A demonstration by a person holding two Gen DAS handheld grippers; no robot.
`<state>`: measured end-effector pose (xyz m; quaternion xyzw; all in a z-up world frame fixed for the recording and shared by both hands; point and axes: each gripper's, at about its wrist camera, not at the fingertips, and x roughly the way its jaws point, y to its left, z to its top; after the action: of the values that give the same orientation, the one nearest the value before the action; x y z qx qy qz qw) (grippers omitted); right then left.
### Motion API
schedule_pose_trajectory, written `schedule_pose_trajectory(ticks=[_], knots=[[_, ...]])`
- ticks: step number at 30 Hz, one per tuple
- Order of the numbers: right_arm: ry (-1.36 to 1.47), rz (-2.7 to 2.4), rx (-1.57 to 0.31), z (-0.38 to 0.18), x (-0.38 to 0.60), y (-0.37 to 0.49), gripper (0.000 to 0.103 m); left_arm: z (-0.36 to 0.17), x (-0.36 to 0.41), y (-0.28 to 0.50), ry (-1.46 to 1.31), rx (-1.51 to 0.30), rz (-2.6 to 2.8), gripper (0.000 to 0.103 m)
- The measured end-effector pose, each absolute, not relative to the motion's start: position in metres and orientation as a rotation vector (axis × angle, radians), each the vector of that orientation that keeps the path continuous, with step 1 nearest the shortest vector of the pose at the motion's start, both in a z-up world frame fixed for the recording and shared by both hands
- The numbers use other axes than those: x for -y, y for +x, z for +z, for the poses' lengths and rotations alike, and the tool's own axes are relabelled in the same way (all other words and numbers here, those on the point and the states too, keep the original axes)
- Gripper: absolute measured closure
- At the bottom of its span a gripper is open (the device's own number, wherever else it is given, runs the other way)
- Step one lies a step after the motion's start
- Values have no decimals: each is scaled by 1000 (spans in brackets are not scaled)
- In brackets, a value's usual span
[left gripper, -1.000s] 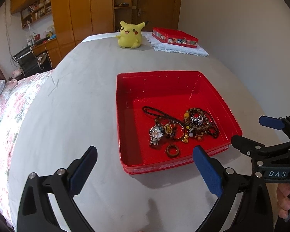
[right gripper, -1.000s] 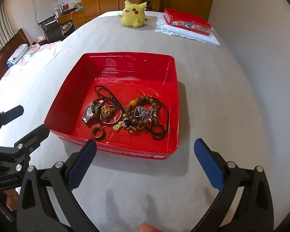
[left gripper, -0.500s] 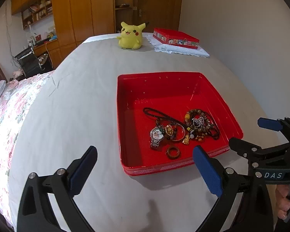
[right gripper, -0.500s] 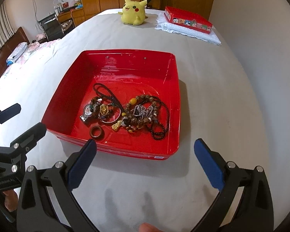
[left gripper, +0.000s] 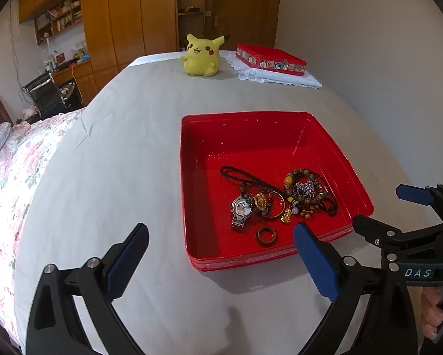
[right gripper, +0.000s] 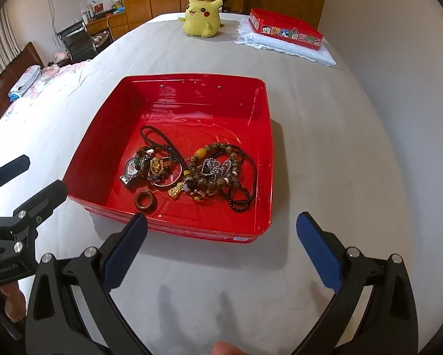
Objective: Organize jewelry
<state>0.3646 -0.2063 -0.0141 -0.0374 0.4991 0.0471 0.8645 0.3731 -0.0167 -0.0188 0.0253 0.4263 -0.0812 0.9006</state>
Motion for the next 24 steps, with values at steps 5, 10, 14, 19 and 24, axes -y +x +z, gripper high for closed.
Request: schedule_pose_trajectory(ticks=[5,10,14,19,24], knots=[[-74,97,-1047,-14,208,364,3,-17,19,371,62,-876,-172,6],[-77,97,-1044,-13,208,364,3,-16,21,369,70,-870,-172,5],[-74,97,-1044,-12,209,364,3,-15,21,369,72,-868,-171,5],[-75,97,-1042,-11,210,364,3,-15,21,368,73,-867,-170,5],[-77,94,-1040,-11,209,363,3,-14,21,368,74,-865,-170,5]])
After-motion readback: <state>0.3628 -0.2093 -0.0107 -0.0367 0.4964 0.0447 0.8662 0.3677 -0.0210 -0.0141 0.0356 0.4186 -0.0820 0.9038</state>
